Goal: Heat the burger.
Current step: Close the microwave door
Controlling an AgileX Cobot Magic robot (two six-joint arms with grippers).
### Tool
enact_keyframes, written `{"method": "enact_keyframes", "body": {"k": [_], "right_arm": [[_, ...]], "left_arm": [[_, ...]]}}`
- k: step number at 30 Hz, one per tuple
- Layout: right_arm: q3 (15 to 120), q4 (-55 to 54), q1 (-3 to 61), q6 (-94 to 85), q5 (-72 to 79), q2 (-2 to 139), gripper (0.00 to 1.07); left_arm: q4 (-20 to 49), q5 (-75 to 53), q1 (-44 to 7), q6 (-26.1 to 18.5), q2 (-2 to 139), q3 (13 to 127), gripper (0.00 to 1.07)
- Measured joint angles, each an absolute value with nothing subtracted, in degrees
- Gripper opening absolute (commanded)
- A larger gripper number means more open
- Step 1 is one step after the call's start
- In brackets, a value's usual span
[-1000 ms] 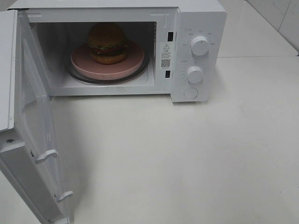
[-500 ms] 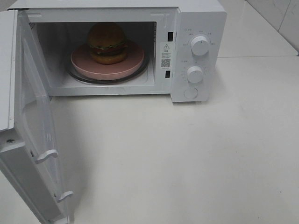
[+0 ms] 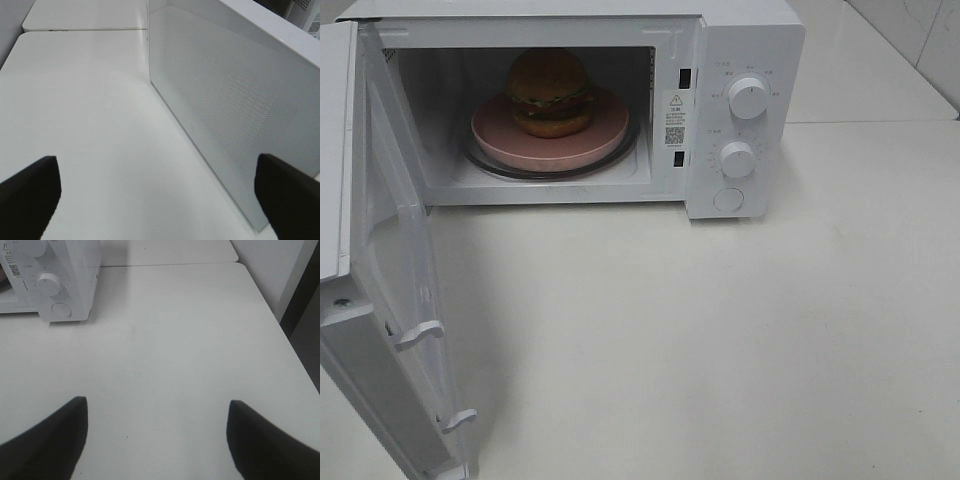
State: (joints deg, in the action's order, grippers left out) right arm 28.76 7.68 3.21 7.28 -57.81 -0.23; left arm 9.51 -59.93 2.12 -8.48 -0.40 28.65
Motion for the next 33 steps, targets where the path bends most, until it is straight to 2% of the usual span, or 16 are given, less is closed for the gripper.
{"method": "enact_keyframes", "body": {"k": [33], "right_arm": [[28.76,7.68,3.21,7.28,-57.81,-0.23,0.76]], "left_arm": [[9.51,-59.93,2.12,-8.48,-0.4,28.65,1.0]]}}
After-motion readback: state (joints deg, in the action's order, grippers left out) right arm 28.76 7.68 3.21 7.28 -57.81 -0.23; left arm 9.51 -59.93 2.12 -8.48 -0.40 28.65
